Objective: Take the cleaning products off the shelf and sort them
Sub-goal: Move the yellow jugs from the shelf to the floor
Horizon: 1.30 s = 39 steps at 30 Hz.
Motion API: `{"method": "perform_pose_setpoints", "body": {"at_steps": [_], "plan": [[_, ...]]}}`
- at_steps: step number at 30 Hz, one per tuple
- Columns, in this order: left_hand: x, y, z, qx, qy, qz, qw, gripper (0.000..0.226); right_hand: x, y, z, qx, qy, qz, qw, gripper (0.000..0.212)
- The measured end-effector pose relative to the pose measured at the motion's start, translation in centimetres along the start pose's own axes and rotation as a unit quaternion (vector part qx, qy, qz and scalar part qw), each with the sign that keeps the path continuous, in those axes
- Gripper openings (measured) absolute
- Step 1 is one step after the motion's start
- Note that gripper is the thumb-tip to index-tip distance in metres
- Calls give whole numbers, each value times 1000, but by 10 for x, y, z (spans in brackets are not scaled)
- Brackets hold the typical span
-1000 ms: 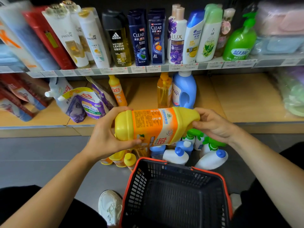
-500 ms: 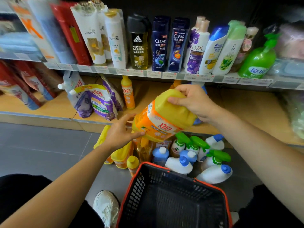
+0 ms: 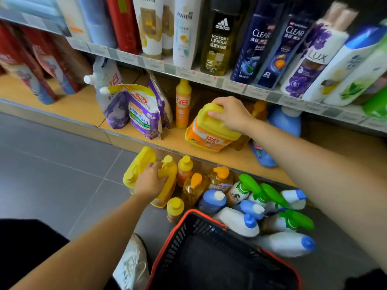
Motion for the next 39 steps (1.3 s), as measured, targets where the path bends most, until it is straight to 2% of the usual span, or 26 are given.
{"method": "perform_pose_setpoints", "body": {"at_steps": [3,7,9,11,14,17,22,26,32,34,36,37,39], "plan": [[2,5,4,46,-33,-34,998,48,-21,13,-3,-1,-4,-16,1000,30],[5,0,12,98,30,-28,994,41,-39,29,1,35,-72,9,997,41],[6,-1,15,122,44,-15,991,43,-40,27,-5,45,-121,19,991,56],[8,1,16,140,56,1,989,43,-36,16,-15,62,-182,16,981,78],[6,5,18,174,10,56,983,43,-27,-8,-34,83,-271,-31,958,100],[7,9,16,194,-75,83,974,37,-26,-22,-48,67,-225,-65,970,100],[34,22,-5,172,-136,54,974,33,-32,-20,-54,50,-192,-110,974,93],[66,30,-26,151,-161,45,974,32,-40,-12,-54,36,-221,-126,966,91],[115,34,-60,134,-235,38,962,26,-33,-12,-37,19,-322,-151,934,93],[134,37,-73,110,-262,36,958,22,-33,-27,-27,55,-284,-180,940,87],[152,43,-87,72,-274,42,958,18,-39,-41,-17,67,-141,-186,970,81],[160,45,-93,49,-277,50,958,18,-43,-46,-12,45,-32,-156,986,82],[170,52,-105,3,-279,71,958,16,-51,-52,2,-19,165,-67,984,93]]}}
Point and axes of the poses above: each hand's wrist, its own y-axis towards the middle knuckle, its own x-axis out of the back of the hand, z = x × y, the point moved 4 cm from there along y, towards the middle knuckle, and after that the axes turned 15 degrees about -z, right-handed, at the moved point
